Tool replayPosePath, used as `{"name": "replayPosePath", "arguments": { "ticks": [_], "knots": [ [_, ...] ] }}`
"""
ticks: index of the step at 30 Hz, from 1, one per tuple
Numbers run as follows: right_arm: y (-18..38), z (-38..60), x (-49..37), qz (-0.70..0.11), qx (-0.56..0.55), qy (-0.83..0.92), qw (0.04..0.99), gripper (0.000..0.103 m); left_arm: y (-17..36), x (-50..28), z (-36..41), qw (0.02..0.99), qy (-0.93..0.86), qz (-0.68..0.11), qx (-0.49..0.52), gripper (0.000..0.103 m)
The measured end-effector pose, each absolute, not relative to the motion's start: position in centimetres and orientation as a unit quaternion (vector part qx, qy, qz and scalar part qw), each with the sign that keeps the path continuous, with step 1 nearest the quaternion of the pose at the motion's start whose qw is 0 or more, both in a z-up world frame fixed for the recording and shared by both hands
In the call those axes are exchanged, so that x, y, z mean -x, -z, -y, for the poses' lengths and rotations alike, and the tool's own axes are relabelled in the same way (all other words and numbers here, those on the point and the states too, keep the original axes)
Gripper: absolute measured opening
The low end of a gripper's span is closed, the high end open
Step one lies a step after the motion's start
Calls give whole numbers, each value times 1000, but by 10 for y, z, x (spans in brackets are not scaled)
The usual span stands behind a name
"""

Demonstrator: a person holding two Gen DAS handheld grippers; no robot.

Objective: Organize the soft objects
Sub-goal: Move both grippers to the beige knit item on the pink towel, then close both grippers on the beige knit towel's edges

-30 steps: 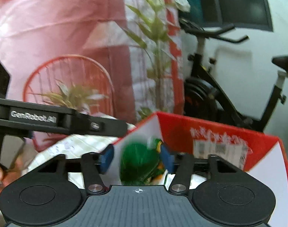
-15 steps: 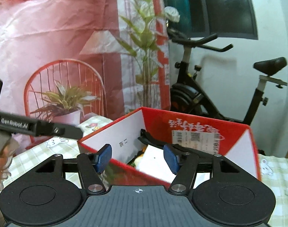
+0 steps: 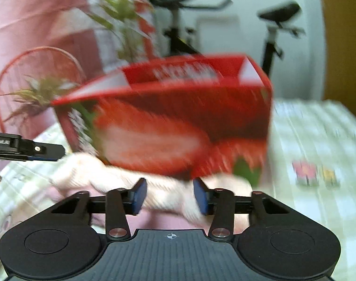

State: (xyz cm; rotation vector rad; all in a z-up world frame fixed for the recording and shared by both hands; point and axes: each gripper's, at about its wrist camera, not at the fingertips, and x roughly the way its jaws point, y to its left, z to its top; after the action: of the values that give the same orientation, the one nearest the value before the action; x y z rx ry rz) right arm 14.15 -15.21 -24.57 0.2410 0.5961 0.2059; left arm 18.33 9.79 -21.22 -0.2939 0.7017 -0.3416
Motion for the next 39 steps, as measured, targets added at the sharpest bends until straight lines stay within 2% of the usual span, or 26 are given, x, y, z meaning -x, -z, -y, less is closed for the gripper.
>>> {"name": "replayPosePath", "arguments": {
  "ticks": [10, 13, 19, 20, 22, 23, 24, 25, 33, 39],
  "knots": [
    [262, 155, -137, -296, -136, -106, 939, 35, 231, -197, -90, 911, 134, -361, 148, 46],
    [262, 156, -138, -296, -140, -108, 939, 35, 232, -197, -93, 912, 119, -363, 147, 57],
    [262, 157, -138, -294, -141, -107, 939, 35, 238, -206, -91, 903, 116, -380, 164, 61],
    [262, 158, -138, -294, -141, -108, 939, 35, 237, -206, -90, 903, 117, -379, 165, 60],
    [262, 158, -137, -293, -143, -108, 939, 35, 233, -203, -89, 909, 118, -369, 156, 42],
    [262, 158, -137, -293, -144, -109, 939, 35, 230, -200, -87, 911, 123, -363, 150, 38],
    [262, 158, -137, -293, -144, -109, 939, 35, 227, -197, -86, 914, 129, -357, 145, 27],
    [262, 158, -137, -292, -144, -108, 939, 35, 224, -193, -84, 915, 138, -352, 142, 23],
    [263, 161, -135, -292, -153, -106, 938, 35, 202, -155, -76, 925, 165, -319, 126, 22],
    [262, 159, -133, -289, -151, -106, 939, 35, 226, -136, -78, 916, 139, -340, 159, 21]
  ]
}}
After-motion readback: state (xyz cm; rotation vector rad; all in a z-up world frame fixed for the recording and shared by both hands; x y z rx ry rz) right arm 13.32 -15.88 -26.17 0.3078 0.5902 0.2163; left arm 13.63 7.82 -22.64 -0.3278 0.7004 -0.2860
